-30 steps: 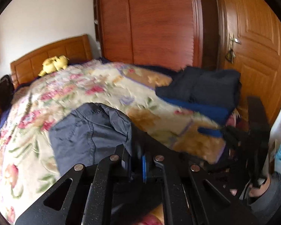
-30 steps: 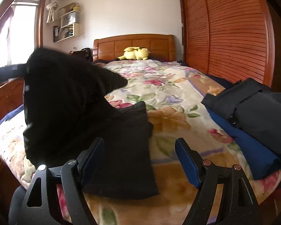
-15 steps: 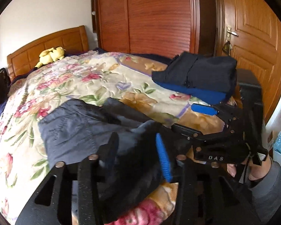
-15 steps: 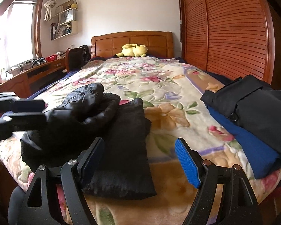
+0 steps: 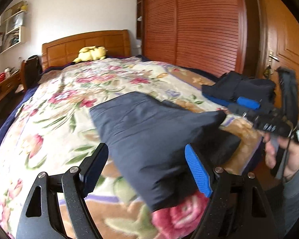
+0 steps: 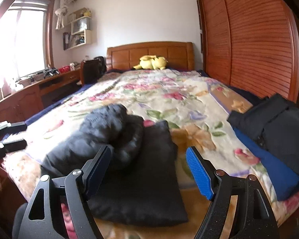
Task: Fold large clothes
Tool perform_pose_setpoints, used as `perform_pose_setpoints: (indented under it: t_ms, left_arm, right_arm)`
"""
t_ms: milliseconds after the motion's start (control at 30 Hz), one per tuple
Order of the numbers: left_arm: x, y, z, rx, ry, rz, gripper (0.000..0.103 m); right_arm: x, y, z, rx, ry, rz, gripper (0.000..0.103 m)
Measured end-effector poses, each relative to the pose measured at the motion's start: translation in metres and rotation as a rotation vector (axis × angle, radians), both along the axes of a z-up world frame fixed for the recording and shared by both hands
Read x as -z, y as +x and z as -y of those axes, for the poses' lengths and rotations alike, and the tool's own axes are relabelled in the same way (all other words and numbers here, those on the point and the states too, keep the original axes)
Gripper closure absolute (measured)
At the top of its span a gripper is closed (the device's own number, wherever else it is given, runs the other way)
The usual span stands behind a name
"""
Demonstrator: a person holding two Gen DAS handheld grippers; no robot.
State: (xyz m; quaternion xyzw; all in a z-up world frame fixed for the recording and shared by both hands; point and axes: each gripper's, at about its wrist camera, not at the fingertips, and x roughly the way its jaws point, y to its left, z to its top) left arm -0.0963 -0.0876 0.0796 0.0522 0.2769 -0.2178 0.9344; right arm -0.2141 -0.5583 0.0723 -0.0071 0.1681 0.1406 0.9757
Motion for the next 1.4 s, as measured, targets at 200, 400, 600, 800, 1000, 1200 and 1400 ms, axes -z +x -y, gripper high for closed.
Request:
perform_pose_setpoints:
  t_ms: [200,400,600,800,1000,1200,1400]
  left_arm:
    - [0.01,0.002,-0.022,-0.057,-0.01,0.007,0.023]
    - [0.018,-0.003,-0.034,-0.08,0.008,0.01,0.022]
    - [0.023,-0.013,-0.046,-0.095,0.001,0.011,0.022]
    - [0.033,-0.019,-0.055,-0.109,-0.013,0.0,0.022]
    - [0.04,-0.018,-0.06,-0.117,-0.026,-0.021,0.022]
    - [0.044,-0.017,-0.058,-0.113,-0.02,-0.033,0.022]
    - [0.045,-0.017,-0.056,-0.109,-0.017,-0.037,0.022]
  right_arm:
    - [-0.02,-0.001,-0.027,-0.066,-0.008,0.037,0.023]
    - [-0.016,0.016,-0.059,-0.11,-0.064,0.012,0.023]
    - [0.002,0.043,-0.077,-0.112,-0.137,-0.056,0.023]
    - [0.027,0.072,-0.079,-0.074,-0.206,-0.156,0.023]
    - [0.035,0.098,-0.072,-0.129,-0.124,-0.252,0.024]
    - [0.035,0.096,-0.078,-0.265,-0.092,-0.261,0.083]
    - [0.008,0.066,-0.07,-0.243,-0.076,-0.091,0.099]
